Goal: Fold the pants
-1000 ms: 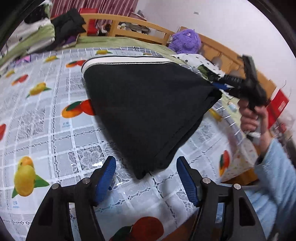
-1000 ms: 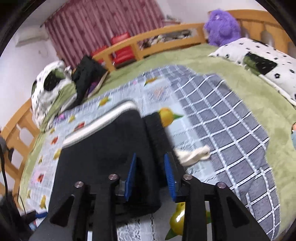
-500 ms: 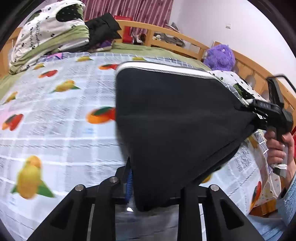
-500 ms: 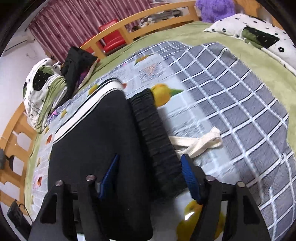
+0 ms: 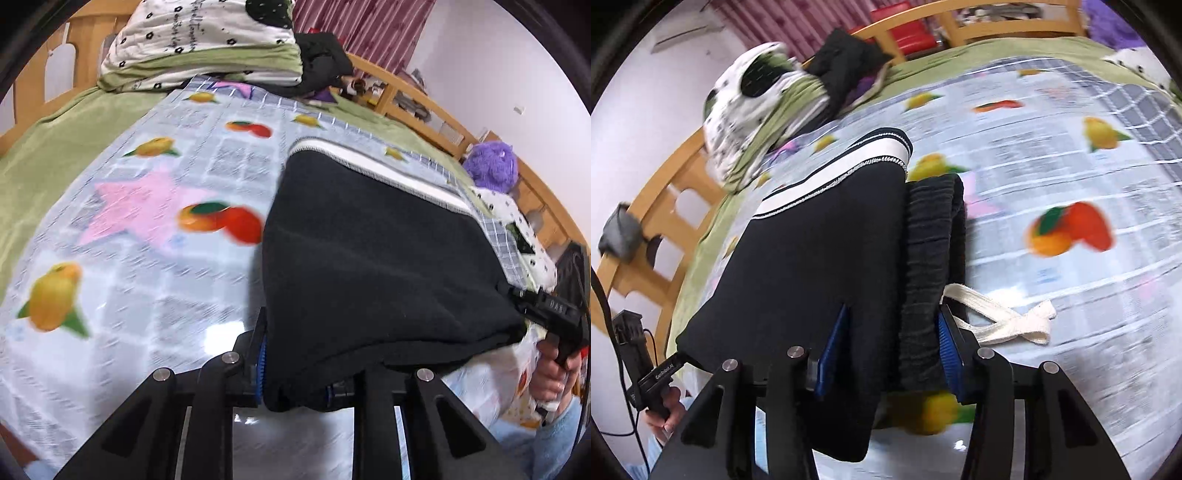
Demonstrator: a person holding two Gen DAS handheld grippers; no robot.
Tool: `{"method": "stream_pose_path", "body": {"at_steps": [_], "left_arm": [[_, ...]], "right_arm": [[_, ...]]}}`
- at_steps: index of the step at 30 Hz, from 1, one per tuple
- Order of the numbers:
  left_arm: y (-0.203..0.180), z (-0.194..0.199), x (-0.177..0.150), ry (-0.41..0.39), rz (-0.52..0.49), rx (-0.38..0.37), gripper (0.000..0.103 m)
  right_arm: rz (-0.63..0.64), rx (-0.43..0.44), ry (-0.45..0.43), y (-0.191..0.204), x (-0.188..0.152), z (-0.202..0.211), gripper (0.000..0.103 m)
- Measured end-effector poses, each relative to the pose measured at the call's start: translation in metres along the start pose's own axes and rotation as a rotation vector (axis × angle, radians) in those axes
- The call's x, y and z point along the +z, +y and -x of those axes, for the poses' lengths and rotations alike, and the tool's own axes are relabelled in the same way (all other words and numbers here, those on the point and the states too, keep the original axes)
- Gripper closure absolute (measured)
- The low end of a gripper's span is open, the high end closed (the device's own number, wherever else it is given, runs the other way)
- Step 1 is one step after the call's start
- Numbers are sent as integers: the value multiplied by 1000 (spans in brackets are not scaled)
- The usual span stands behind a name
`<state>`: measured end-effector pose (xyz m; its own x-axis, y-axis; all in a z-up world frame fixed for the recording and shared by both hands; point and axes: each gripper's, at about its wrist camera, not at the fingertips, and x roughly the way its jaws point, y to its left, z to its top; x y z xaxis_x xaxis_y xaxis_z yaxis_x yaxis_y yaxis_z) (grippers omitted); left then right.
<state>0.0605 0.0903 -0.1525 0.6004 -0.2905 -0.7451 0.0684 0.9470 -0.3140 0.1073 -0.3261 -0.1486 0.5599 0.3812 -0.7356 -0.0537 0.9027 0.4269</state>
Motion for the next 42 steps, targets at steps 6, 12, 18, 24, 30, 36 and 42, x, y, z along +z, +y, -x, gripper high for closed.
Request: {"method": "stream_pose_path", "body": {"at_steps": [6, 12, 18, 24, 30, 36, 42], "left_arm": [[20, 15, -23, 84, 23, -70, 67], [34, 32, -29, 47, 20, -84, 50], [45, 30, -31, 61, 36, -95, 47], [39, 38, -32, 25, 4, -142, 47], [30, 55, -32, -15, -39, -145, 47], [1, 65, -5, -57, -121, -173, 47], [-33, 25, 14, -4, -183, -174, 47]], "right_arm": [[72, -95, -158, 38, -5, 36, 53], [130, -165, -144, 59, 37, 5, 48], [215, -250, -5, 64, 47, -51, 94], [101, -136, -95, 43, 40, 4, 94], [-2, -190, -71, 22, 26, -10, 82], [114, -232, -143, 68, 6, 32, 82], [174, -189, -97, 76, -41, 26, 80]]}}
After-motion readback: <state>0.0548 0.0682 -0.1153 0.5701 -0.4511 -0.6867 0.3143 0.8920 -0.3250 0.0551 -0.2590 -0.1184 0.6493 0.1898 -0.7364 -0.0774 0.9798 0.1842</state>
